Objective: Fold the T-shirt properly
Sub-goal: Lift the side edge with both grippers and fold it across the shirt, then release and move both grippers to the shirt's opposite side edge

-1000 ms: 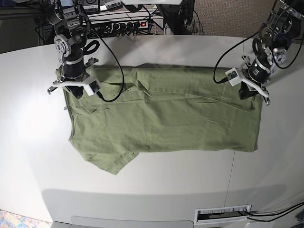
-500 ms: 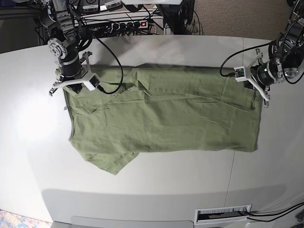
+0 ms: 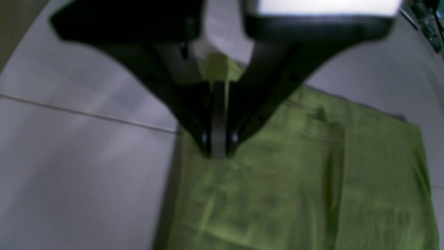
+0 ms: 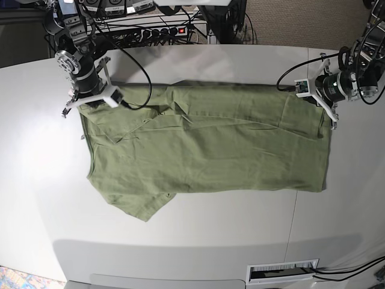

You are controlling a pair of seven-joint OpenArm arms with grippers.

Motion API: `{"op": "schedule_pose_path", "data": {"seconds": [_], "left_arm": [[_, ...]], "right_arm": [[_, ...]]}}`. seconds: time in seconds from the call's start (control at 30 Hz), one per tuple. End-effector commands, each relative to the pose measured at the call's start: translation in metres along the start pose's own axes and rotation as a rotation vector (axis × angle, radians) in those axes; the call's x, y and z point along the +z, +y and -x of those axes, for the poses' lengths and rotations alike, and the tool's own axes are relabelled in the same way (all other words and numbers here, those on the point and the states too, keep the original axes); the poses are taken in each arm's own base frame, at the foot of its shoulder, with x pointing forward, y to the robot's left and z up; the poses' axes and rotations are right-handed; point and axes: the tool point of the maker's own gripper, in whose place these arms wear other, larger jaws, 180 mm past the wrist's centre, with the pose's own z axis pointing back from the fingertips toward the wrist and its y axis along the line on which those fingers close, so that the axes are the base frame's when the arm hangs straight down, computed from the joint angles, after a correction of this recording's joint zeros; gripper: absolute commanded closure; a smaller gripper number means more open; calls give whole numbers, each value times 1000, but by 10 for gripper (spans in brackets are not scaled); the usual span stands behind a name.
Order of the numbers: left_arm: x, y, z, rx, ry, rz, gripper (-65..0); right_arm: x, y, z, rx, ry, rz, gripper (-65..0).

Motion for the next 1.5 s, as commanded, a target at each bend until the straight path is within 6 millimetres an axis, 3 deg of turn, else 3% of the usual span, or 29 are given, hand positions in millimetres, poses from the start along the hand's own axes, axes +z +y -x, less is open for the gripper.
{"op": "schedule_pose_path", "data": {"seconds": [0.0,0.3,0.5,0.73,0.87,1.0,1.2,1.37,1.47], "left_arm": [[5,2,6,-10,16,1,0],[3,-55,16,13,44,119,0],[8,-86,26,12,71,188,0],[25,-91,48,-43,133,228,0],[32,-82,38,-73,107,220,0],[39,-50,13,-78,36,101,0],[50,7,-21,-70,-50,-61,0],[66,92,-24,14,-66,-360,0],[68,133,-11,177,-104,-458,-14]], "right_arm": [[1,-5,5,13,13,8,0],[4,7,35,37,125,-40,0],[17,16,58,106,194,-67,0],[32,21,56,137,187,-73,0],[37,17,51,135,178,-60,0],[38,15,34,90,95,-65,0],[45,-11,16,-61,-20,-24,0],[47,-31,13,-163,-71,12,0],[46,-39,5,-230,-107,22,0]]}}
